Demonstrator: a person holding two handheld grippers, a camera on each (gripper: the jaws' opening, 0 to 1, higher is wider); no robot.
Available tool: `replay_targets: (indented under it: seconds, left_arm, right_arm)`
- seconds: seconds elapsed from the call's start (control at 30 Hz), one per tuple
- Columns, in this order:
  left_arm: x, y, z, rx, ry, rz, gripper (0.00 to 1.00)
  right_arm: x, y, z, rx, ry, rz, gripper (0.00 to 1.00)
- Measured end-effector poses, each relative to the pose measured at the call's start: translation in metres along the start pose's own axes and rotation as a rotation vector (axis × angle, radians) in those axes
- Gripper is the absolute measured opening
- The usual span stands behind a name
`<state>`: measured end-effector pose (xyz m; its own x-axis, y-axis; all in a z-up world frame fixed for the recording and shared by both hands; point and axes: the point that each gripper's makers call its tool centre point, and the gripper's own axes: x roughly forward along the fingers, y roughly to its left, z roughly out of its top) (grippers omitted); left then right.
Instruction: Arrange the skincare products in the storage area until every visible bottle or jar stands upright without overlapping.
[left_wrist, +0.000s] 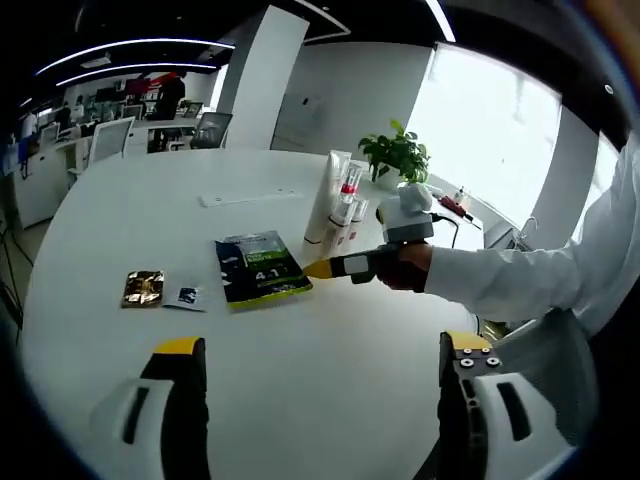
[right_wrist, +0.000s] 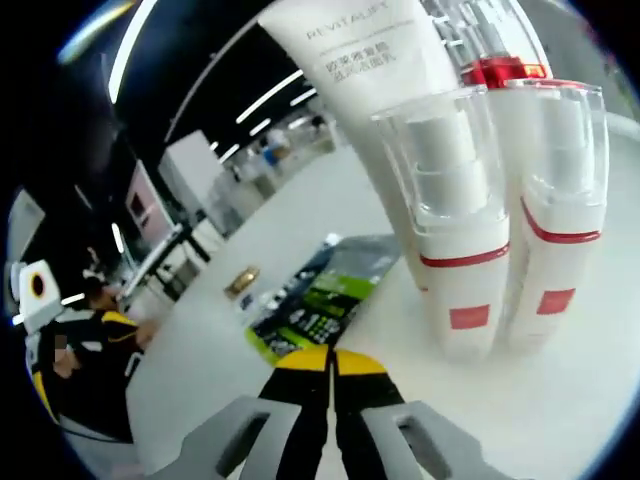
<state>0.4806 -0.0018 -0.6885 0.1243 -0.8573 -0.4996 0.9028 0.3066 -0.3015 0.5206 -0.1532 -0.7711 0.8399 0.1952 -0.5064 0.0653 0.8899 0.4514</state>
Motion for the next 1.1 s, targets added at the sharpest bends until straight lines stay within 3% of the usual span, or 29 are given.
replay_targets:
  seconds: [0.1, 0.23, 0.37, 0.5, 0.63, 0.73, 0.97, 1.1]
  left_arm:
    - [0.006, 0.002, -0.005, -0.005, 0.01, -0.009, 0.91]
    - [0.013, 0.009, -0.009, -0.08, 0.025, -0.03, 0.9]
    - [0.018, 0.017, 0.006, -0.155, -0.026, -0.045, 0.86]
    - [0.028, 0.038, 0.023, -0.15, -0.077, -0.014, 0.75]
    - [0.041, 0.052, 0.018, -0.171, -0.055, 0.004, 0.69]
    - [0.051, 0.061, 0.015, -0.181, -0.03, 0.027, 0.59]
    - [0.077, 0.067, 0.014, -0.26, -0.035, 0.038, 0.41]
    - [0.091, 0.078, 0.011, -0.297, -0.027, 0.088, 0.34]
  right_arm:
    - [-0.003, 0.001, 0.0, -0.005, 0.004, 0.01, 0.0]
    - [-0.008, 0.0, -0.004, -0.009, 0.011, 0.021, 0.0]
    - [-0.011, -0.004, -0.009, -0.014, 0.028, 0.023, 0.0]
    - [-0.013, -0.005, -0.016, -0.066, 0.062, 0.027, 0.0]
    - [-0.015, -0.005, -0.021, -0.089, 0.084, 0.039, 0.0]
    - [-0.017, -0.006, -0.02, -0.107, 0.095, 0.042, 0.0]
    - [-0.02, -0.009, -0.021, -0.115, 0.116, 0.051, 0.0]
    - [-0.021, -0.011, -0.021, -0.13, 0.123, 0.046, 0.0]
